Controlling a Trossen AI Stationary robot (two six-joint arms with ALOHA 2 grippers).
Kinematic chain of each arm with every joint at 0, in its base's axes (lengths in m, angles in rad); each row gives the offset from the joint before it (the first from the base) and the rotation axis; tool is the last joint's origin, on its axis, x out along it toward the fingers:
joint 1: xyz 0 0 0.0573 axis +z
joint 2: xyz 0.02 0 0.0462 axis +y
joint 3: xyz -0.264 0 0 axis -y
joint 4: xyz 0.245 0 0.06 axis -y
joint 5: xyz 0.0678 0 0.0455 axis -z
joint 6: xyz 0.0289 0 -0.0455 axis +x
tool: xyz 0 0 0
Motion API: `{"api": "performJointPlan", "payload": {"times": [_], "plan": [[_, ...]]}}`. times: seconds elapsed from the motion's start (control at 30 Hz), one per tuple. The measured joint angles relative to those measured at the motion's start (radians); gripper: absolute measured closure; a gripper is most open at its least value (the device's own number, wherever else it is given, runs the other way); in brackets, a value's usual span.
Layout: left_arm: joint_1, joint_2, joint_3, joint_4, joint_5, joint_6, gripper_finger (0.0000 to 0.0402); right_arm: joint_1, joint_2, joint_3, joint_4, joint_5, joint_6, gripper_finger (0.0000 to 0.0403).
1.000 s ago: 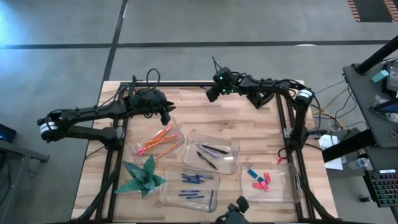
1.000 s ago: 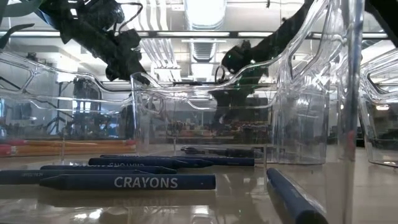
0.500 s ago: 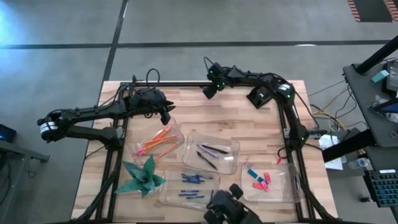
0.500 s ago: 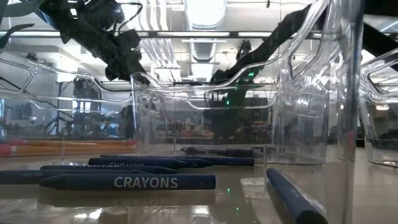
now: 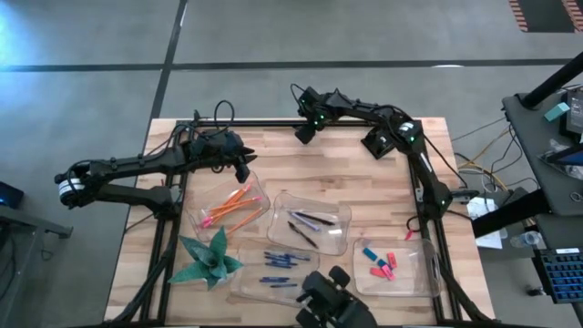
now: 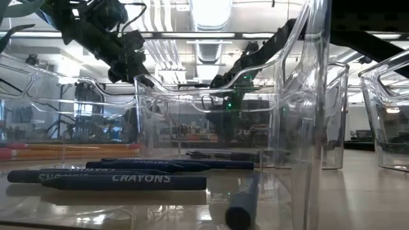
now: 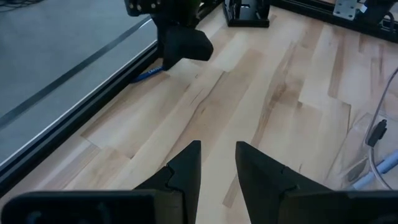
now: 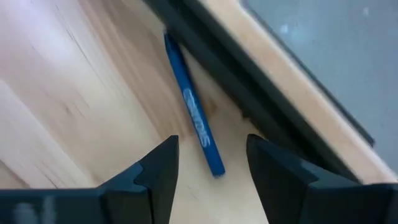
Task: Sort crayons/erasers/pens/pencils in bins
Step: Put the blue crayon into the bottom left transparent bin
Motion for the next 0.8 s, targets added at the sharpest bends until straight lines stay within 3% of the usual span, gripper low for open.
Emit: {"api": "performJointPlan", "payload": {"times": [0.17, 0.8], "plan": [[0.000, 0.000, 0.000, 0.000, 0.000, 0.000, 0.0315, 0.000, 0.030, 0.049, -0.092, -0.027, -0.037, 0.0241], [0.000, 0.000, 0.000, -0.004, 0.000, -0.001, 0.0315, 0.000, 0.041, 0.064, -0.087, -0.045, -0.123, 0.0313]]}}
